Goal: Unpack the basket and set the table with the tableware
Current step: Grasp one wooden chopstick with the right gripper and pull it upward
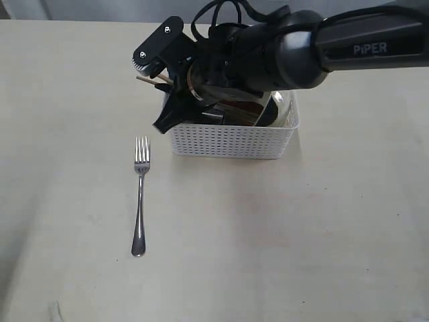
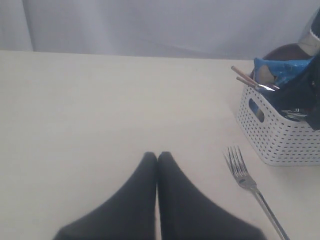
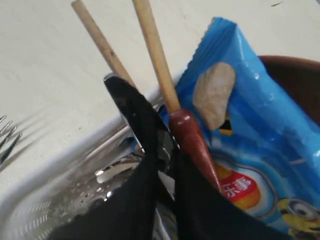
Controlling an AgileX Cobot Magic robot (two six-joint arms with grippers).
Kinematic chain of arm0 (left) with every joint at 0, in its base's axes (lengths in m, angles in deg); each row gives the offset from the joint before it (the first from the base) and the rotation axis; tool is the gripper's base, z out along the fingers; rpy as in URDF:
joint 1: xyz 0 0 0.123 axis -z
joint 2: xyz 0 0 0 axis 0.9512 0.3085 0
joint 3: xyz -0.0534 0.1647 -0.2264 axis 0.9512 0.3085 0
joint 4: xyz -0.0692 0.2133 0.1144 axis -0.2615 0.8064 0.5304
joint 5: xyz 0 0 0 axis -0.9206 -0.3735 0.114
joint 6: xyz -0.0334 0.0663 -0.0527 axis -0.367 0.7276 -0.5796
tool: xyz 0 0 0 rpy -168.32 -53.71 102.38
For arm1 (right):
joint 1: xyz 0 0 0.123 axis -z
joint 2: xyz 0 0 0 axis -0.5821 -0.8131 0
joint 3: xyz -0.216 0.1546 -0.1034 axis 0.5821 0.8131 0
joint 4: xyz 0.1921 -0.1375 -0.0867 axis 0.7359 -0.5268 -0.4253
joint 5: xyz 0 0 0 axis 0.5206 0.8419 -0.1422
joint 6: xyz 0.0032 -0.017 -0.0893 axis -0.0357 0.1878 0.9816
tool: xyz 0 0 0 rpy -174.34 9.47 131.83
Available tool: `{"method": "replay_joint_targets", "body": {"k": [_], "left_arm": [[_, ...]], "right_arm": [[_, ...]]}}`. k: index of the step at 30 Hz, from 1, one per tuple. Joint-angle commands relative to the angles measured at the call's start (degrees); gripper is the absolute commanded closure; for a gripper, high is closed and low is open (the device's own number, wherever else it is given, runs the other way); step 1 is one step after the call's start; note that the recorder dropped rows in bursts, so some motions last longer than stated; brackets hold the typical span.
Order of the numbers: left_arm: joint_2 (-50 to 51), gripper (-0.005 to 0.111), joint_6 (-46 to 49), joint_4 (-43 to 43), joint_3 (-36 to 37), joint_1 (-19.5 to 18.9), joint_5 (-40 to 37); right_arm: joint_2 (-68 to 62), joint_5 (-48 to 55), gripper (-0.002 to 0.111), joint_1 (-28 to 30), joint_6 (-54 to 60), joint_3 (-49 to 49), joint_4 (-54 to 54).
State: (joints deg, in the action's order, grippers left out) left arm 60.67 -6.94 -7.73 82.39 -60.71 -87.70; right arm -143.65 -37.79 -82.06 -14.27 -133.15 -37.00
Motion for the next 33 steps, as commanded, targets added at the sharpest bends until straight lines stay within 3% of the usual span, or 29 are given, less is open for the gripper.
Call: {"method": "replay_joint_targets", "body": {"k": [1, 11, 14, 18, 25, 33], "left_arm": [[-0.29, 0.107, 0.12, 0.0, 0.21, -0.06, 0.11], [-0.29, 0.107, 0.12, 0.0, 0.21, -0.06, 0.11], [-0.29, 0.107, 0.12, 0.0, 0.21, -0.06, 0.11], [-0.29, 0.107, 0.12, 0.0, 0.21, -0.06, 0.11], [-0.29, 0.107, 0.12, 0.0, 0.21, -0.06, 0.11], [-0.29, 0.107, 0.12, 0.0, 0.21, -0.06, 0.11]], "right_arm": [[-0.41, 0.44, 0.108, 0.05, -0.36, -0.02, -0.61], [-0.41, 1.8, 0.108, -1.34, 1.99, -0.02, -1.03], [-0.31, 3.42, 0.093, -3.13, 3.68, -0.02, -1.88], [-0.31, 3.84, 0.065, -4.3, 2.08, -0.02, -2.55], [-0.95, 3.62, 0.075, -4.3, -1.59, -0.02, -5.45], [-4.28, 3.85, 0.075, -4.3, -2.14, -0.02, -6.86]]}}
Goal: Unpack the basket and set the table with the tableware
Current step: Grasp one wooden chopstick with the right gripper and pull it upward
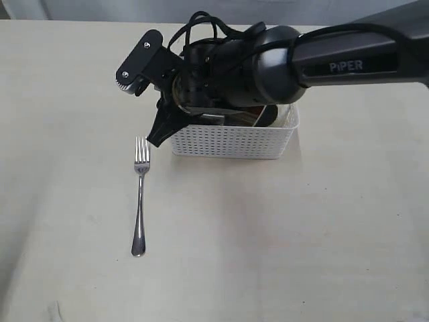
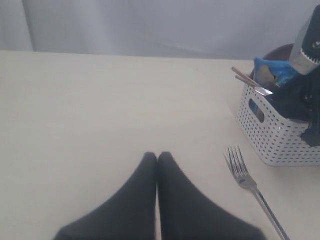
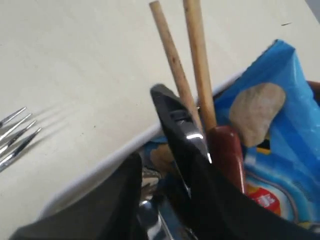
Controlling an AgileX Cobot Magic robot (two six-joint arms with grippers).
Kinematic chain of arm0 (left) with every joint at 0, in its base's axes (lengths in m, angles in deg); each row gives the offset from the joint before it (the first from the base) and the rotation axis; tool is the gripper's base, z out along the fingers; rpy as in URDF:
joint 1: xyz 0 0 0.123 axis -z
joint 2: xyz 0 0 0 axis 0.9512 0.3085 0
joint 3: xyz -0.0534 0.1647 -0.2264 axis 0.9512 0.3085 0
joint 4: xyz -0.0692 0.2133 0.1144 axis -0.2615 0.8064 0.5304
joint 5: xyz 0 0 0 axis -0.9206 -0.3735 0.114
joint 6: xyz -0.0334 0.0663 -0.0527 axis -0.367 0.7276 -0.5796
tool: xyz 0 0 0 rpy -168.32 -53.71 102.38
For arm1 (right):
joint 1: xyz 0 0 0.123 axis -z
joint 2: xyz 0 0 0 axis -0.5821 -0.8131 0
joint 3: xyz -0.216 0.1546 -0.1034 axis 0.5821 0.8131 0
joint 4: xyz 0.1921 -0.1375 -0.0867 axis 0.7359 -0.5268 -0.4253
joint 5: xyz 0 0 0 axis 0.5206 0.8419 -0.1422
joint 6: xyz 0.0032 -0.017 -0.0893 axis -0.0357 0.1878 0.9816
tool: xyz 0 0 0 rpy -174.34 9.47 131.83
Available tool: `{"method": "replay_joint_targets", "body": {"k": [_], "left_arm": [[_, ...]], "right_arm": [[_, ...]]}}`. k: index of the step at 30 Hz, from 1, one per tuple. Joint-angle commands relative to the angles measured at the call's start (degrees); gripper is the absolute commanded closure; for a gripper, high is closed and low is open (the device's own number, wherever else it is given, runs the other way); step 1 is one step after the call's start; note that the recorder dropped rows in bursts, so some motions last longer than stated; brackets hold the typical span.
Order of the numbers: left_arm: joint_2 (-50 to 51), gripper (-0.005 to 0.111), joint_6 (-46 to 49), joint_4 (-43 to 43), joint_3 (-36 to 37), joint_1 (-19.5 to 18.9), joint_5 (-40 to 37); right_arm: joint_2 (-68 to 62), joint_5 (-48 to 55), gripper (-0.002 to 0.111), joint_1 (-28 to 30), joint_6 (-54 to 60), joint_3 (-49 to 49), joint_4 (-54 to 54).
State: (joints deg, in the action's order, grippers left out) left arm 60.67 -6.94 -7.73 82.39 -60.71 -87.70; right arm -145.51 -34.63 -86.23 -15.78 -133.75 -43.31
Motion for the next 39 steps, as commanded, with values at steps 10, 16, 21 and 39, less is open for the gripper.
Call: {"method": "replay_joint_targets", "body": {"k": [10, 16, 21, 39], "left_arm": [[-0.29, 0.107, 0.12, 0.0, 0.21, -0.06, 0.11], [-0.29, 0.107, 0.12, 0.0, 0.21, -0.06, 0.11], [-0.29, 0.107, 0.12, 0.0, 0.21, -0.06, 0.11], [-0.29, 0.107, 0.12, 0.0, 0.21, -0.06, 0.11]], "right_arm": [[-2.87, 2.97, 0.108, -0.13, -0.8, 0.58, -1.73], [-2.27, 3.79, 0.109, -0.24, -0.8, 0.58, -1.96], [1.04, 6.81, 0.109, -0.27, -0.51, 0.58, -1.35], [7.99, 9.08, 0.083, -0.15, 10.55, 0.58, 20.37]]}}
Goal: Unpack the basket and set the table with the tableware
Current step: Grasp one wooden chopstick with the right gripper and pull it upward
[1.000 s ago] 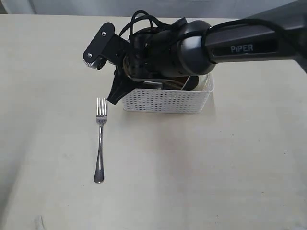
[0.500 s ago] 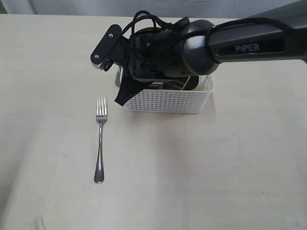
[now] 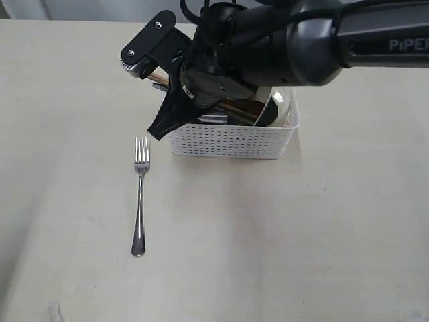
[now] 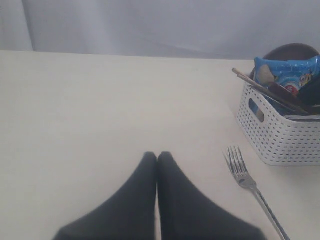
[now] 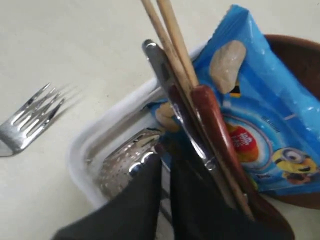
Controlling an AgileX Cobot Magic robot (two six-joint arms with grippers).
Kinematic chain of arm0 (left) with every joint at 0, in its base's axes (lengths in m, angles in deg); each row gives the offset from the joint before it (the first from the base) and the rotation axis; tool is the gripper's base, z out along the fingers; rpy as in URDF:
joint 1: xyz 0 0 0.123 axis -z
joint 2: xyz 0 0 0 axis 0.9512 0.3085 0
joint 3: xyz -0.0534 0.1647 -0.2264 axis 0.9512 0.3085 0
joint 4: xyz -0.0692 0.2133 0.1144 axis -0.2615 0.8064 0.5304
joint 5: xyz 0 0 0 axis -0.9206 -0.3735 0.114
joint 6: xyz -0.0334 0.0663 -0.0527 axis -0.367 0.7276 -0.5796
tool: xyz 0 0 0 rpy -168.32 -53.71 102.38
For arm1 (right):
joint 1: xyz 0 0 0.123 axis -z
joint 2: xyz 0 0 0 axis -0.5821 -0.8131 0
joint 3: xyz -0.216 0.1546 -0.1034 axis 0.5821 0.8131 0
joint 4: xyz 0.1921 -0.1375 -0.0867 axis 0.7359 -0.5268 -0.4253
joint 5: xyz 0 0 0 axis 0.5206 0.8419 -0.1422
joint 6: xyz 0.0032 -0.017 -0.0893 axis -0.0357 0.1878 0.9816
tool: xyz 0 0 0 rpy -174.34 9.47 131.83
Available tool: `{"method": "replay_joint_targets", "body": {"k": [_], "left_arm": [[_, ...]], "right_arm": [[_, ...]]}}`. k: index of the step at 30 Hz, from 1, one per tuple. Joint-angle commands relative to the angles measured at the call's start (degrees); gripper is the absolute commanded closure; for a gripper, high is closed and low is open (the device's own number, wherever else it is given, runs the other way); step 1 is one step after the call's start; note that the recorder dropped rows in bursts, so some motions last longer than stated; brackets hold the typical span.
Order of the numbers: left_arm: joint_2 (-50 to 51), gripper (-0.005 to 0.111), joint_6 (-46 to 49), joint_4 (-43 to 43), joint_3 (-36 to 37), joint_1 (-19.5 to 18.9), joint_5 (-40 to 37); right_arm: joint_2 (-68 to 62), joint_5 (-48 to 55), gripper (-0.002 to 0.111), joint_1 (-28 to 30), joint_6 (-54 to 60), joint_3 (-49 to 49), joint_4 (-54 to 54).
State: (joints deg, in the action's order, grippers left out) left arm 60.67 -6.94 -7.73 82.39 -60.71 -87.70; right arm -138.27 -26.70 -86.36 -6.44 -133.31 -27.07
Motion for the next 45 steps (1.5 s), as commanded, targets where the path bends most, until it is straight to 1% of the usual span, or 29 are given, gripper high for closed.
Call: {"method": "replay_joint_targets", "body": {"k": [1, 2, 3, 4, 5, 8, 11, 13, 16, 18, 24, 25, 27, 28, 30, 31, 45], "left_arm": [[-0.29, 0.107, 0.12, 0.0, 0.21, -0.06, 0.11], [-0.29, 0.107, 0.12, 0.0, 0.21, -0.06, 0.11], [-0.29, 0.107, 0.12, 0.0, 0.21, -0.06, 0.11], [-0.29, 0.107, 0.12, 0.0, 0.21, -0.06, 0.11], [-0.29, 0.107, 0.12, 0.0, 0.21, -0.06, 0.11], [-0.29, 0.107, 0.12, 0.0, 0.21, -0.06, 0.11], [-0.29, 0.107, 0.12, 0.0, 0.21, -0.06, 0.11], [-0.29, 0.107, 0.12, 0.0, 0.21, -0.06, 0.11], [-0.29, 0.107, 0.12, 0.0, 0.21, -0.06, 0.11], [-0.29, 0.107, 0.12, 0.0, 0.21, -0.06, 0.11], [-0.29, 0.107, 0.12, 0.0, 0.21, -0.06, 0.11], [-0.29, 0.107, 0.12, 0.0, 0.21, -0.06, 0.11], [-0.29, 0.107, 0.12, 0.0, 0.21, -0.06, 0.11], [-0.29, 0.107, 0.12, 0.0, 0.21, -0.06, 0.11], [-0.29, 0.107, 0.12, 0.0, 0.21, -0.06, 0.11], [-0.29, 0.107, 0.12, 0.0, 0.21, -0.06, 0.11], [-0.29, 0.107, 0.12, 0.0, 0.21, -0.06, 0.11]], "right_arm": [[0.76, 1.27, 0.074, -0.02, 1.2, 0.14, 4.13], [0.76, 1.27, 0.066, -0.02, 1.2, 0.14, 3.94], [0.76, 1.16, 0.061, -0.02, 1.2, 0.14, 3.28], [0.76, 1.16, 0.056, -0.02, 1.2, 0.14, 2.44], [0.76, 1.16, 0.055, -0.02, 1.2, 0.14, 1.25], [-0.2, -0.63, 0.055, -0.02, 1.2, 0.14, 0.8], [-2.24, -3.44, 0.055, -0.02, -2.13, -0.09, -2.93], [-4.98, -1.22, 0.055, -0.02, -5.1, -2.01, -7.14], [-8.32, 1.43, 0.055, -0.02, -7.75, -5.62, -8.93], [-9.87, 1.33, 0.055, -0.02, -8.17, -7.6, -9.49], [-13.18, 2.65, 0.056, -0.02, -9.81, -9.16, -13.1], [-13.67, 3.19, 0.058, -0.02, -9.99, -9.16, -13.78], [-14.56, 4.27, 0.075, -0.02, -10.35, -9.16, -14.49], [-14.54, 4.46, 0.09, -0.02, -10.35, -9.16, -14.49], [-14.27, 4.46, 0.105, -0.14, -10.35, -9.16, -15.1], [-14.13, 4.46, 0.108, -0.14, -10.35, -9.16, -15.37], [-7.52, 5.7, 0.109, -0.25, -7.83, -9.16, -14.33]]}}
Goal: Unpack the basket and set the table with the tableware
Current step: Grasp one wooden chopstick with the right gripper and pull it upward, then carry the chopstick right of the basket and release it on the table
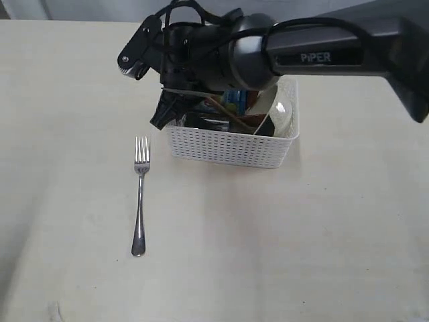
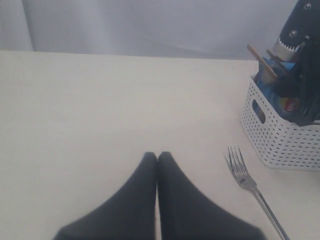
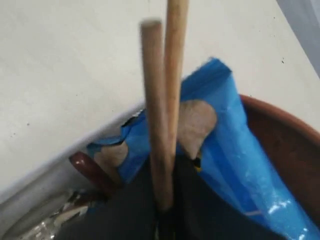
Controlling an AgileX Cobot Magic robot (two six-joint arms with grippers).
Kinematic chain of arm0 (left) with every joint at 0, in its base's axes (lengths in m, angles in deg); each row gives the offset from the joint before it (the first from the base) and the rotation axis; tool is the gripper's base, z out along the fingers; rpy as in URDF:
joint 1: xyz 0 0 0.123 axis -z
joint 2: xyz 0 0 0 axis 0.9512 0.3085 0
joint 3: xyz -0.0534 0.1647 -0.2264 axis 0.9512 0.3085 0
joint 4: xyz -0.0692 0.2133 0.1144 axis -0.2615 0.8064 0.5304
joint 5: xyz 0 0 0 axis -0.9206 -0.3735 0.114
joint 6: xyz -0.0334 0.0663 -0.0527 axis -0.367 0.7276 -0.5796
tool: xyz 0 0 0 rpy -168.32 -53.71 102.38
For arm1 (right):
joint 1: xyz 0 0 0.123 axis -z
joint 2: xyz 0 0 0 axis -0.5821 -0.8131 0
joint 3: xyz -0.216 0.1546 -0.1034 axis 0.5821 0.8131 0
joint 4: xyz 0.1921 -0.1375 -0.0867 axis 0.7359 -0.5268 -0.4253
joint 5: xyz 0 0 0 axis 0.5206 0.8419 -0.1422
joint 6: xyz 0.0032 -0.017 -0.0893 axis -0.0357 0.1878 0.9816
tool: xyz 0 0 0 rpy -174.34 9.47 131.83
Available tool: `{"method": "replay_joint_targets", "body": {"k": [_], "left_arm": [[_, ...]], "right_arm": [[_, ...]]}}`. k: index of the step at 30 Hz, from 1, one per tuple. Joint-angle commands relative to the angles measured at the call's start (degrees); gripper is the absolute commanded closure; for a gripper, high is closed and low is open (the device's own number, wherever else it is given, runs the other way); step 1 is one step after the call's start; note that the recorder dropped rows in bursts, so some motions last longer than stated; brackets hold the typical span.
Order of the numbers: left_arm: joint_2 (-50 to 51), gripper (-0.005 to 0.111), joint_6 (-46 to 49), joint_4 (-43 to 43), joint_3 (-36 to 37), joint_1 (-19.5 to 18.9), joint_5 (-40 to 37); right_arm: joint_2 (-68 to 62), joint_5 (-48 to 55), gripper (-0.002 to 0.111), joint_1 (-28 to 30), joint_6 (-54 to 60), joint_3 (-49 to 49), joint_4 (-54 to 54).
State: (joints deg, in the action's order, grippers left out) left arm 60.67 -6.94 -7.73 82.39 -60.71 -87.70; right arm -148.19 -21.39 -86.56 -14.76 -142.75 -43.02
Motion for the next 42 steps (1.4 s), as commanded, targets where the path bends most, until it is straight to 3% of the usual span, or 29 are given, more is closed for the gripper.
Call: {"method": "replay_joint_targets", "body": {"k": [1, 42], "left_arm": [[-0.29, 0.107, 0.12, 0.0, 0.21, -0.06, 0.11], [-0.29, 0.107, 0.12, 0.0, 0.21, -0.06, 0.11]], "right_arm": [[3.04, 0.4, 0.109, -0.15, 0.49, 0.28, 1.62], [16.69, -4.23, 0.109, -0.79, 4.15, 0.28, 4.47]]}}
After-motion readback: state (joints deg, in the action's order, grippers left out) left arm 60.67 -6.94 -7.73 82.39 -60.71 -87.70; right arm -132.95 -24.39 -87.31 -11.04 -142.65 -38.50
